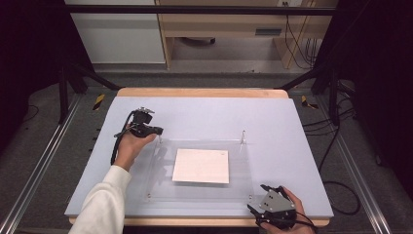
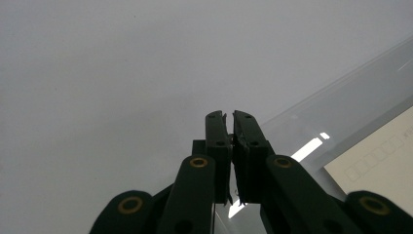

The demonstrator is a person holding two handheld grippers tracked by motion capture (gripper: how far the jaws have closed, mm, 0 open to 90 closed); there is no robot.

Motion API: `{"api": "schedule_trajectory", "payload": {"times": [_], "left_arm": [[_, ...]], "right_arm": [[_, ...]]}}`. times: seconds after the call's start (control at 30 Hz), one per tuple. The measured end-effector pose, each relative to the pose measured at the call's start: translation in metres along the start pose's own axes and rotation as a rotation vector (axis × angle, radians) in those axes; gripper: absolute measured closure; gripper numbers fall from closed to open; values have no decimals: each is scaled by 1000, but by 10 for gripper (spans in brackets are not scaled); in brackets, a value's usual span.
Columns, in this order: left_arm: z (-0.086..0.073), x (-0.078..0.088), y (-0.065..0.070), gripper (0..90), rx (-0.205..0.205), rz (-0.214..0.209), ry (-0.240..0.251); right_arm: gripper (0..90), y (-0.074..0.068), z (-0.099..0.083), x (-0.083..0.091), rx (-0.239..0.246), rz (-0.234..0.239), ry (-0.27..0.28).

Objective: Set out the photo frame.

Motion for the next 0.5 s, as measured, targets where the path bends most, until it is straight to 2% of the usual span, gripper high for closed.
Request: {"api": "schedule_trajectory", "payload": {"times": [0.17,0.5], "left_arm": [[0,0,0,851,-2,-1,-2],[0,0,-1,850,-2,-6,-1]], "right_arm": [[278,-1,0,-5,16,7,1],[325,-2,6,-12,53,-14,22]]}}
Point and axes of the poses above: each handheld gripper's, and its own axes: x roughly backward along the jaws, z roughly out of its top, y roughly to its right, the point moved 5 cm from there along -x, roughly forward along the jaws, and after that the axes turned 2 degrees about y, right-handed, at the moved point
